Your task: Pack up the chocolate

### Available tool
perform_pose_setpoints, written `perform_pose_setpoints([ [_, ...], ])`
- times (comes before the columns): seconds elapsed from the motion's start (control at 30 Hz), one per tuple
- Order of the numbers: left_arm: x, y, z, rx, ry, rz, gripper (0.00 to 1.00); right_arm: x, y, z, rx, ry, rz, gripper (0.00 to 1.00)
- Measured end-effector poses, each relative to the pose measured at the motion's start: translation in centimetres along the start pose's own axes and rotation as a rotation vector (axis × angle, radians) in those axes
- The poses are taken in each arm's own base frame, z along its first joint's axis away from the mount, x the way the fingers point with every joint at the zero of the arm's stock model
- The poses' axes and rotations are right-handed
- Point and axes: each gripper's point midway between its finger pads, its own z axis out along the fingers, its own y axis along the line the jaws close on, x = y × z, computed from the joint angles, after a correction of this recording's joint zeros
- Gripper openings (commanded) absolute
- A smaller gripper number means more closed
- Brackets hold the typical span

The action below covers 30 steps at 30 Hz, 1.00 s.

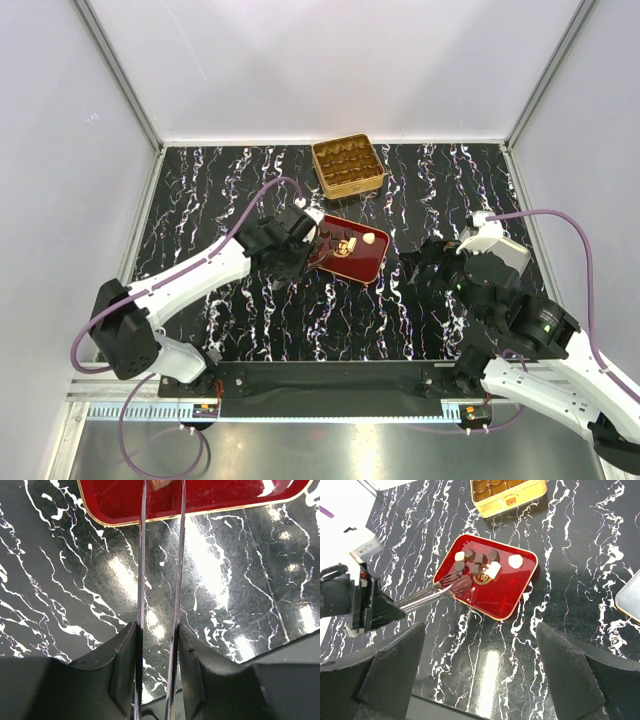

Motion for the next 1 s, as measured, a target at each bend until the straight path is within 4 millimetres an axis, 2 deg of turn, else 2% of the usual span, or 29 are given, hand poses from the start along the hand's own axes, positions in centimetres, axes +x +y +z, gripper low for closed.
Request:
perform_pose_setpoints([
  [0.17, -0.7, -0.2, -1.6, 0.012, -0.020, -0.015, 0.37, -0.1, 0.0, -0.1, -0.004, -0.005, 0.005, 1.00],
  [0.27, -2.0, -0.5, -2.9, 0.025, -0.049, -0.026, 0.37, -0.1, 0.0, -0.2, -0.005, -0.005, 0.007, 1.00],
  [0.47, -6.5, -1.3, -6.2, 0.051, -0.157, -0.044, 0.36, -0.1, 0.1, -0.1, -0.006, -0.004, 0.008, 1.00],
  [0.57, -10.1, -1.4, -7.3, 0.032, -0.216, -0.043, 0.35, -0.1, 0.1, -0.1, -0.006, -0.004, 0.007, 1.00],
  [0.67, -14.4, -0.9, -6.8, -0.003, -0.268, -0.046, 0.35, -0.3, 0.4, 0.1, -0.010, -0.009, 0.009, 1.00],
  [0.77, -17.6, 0.8, -5.0, -0.053, -0.275, -0.064, 0.35, -0.2, 0.6, 0.4, -0.012, -0.005, 0.005, 1.00],
  [0.9, -20.9, 3.9, -1.7, -0.124, -0.270, -0.089, 0.34, -0.1, 0.9, 0.9, -0.012, 0.000, -0.001, 1.00],
  [1.0, -22.5, 6.2, 0.6, -0.173, -0.273, -0.101, 0.33, 0.1, 0.9, 1.0, -0.009, 0.005, -0.007, 1.00],
])
